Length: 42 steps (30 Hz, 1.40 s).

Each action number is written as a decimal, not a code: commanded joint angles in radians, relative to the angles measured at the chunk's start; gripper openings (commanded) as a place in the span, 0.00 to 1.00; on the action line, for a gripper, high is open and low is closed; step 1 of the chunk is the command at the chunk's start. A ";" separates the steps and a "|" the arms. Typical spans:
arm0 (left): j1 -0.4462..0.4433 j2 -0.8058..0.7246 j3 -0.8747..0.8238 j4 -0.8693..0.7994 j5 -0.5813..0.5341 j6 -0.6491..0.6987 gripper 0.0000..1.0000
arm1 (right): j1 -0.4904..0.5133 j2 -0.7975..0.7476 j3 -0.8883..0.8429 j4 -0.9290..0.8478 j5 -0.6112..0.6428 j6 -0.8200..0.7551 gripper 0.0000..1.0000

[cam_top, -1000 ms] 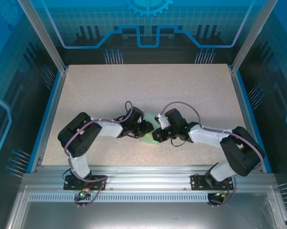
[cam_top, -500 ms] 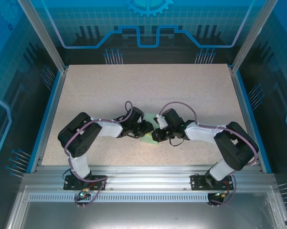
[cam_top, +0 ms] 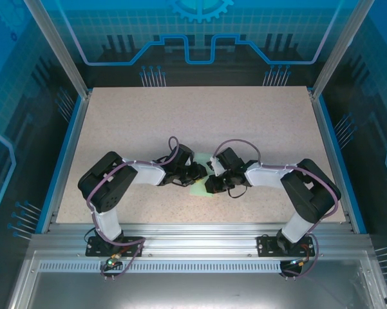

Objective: Fold a paper plane with a square sheet of paper (pick it up from the middle)

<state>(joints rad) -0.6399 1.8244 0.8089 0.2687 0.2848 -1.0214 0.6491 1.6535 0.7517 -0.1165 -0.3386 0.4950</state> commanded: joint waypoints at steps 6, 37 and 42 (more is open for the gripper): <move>-0.009 0.016 -0.009 -0.070 -0.019 0.021 0.26 | -0.009 0.002 -0.050 -0.048 -0.019 0.020 0.10; -0.009 0.029 -0.010 -0.091 -0.041 0.021 0.24 | 0.011 -0.096 -0.126 -0.249 0.076 0.003 0.10; -0.009 0.032 -0.007 -0.085 -0.036 0.021 0.24 | 0.003 -0.155 -0.128 -0.291 0.098 -0.001 0.10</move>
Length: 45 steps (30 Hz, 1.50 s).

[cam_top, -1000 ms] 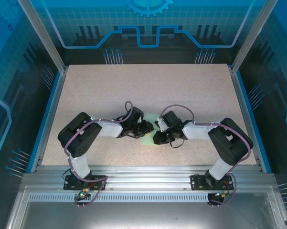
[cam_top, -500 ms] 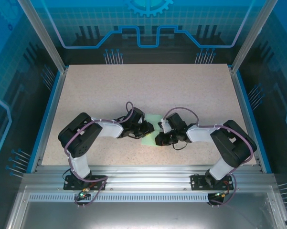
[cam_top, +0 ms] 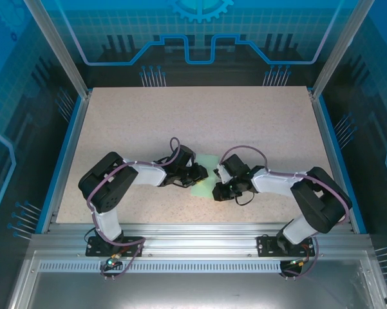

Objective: Fold a paper plane with a square sheet of paper (pick it up from the middle)

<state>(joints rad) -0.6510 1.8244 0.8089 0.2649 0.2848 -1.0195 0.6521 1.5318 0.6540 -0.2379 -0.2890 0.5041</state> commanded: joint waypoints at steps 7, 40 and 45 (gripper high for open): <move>0.002 0.030 0.000 -0.073 -0.020 0.020 0.24 | -0.005 -0.187 0.026 -0.112 -0.019 0.016 0.12; 0.114 -0.014 0.009 -0.126 -0.141 0.121 0.27 | -0.026 0.137 0.024 0.001 -0.060 0.028 0.06; 0.141 -0.053 0.011 -0.135 -0.129 0.148 0.30 | -0.025 0.134 0.027 0.020 -0.078 0.037 0.06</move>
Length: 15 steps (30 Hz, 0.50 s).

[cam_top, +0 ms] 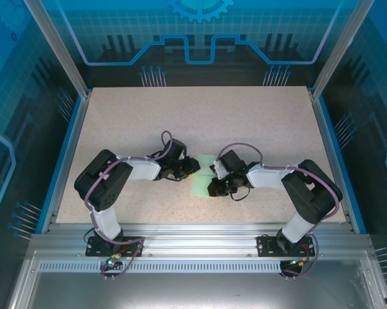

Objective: Fold a paper plane with a square sheet of paper (pick it up from the middle)

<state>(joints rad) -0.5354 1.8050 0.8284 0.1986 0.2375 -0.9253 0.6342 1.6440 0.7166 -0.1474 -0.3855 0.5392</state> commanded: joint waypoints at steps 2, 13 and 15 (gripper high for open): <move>0.026 -0.068 0.001 -0.090 -0.080 0.069 0.30 | -0.007 0.021 -0.031 -0.070 0.017 0.004 0.06; -0.111 -0.174 -0.017 -0.093 -0.029 0.004 0.24 | -0.008 0.008 -0.017 -0.042 0.014 0.023 0.06; -0.123 -0.143 -0.021 -0.072 -0.022 -0.022 0.24 | -0.007 0.005 -0.019 -0.037 0.019 0.027 0.06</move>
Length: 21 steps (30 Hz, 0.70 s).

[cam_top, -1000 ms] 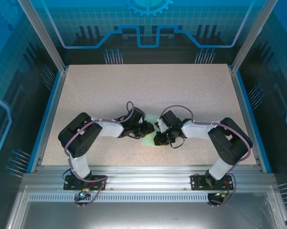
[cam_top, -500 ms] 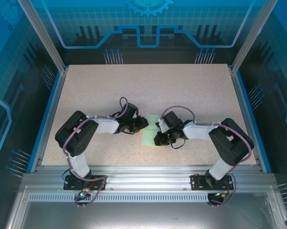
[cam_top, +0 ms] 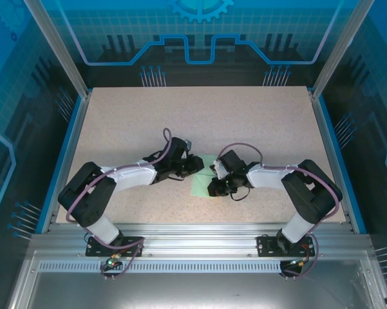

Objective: Fold a paper plane with a square sheet of paper (pick it up from the middle)

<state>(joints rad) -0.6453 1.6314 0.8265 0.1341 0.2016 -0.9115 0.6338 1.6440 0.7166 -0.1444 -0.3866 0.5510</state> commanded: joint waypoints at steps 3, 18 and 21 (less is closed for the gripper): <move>-0.017 0.090 -0.018 0.040 0.036 -0.060 0.22 | -0.006 0.002 -0.022 -0.029 0.020 0.021 0.06; -0.016 0.209 -0.038 0.050 -0.035 -0.056 0.18 | 0.042 -0.046 0.081 -0.097 0.040 0.031 0.08; -0.015 0.210 -0.041 0.050 -0.030 -0.058 0.17 | 0.055 -0.053 0.095 -0.090 0.061 0.050 0.08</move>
<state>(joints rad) -0.6613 1.8069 0.8143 0.2077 0.2028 -0.9668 0.6689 1.6245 0.7788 -0.2085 -0.3496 0.5774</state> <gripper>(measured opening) 0.174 0.078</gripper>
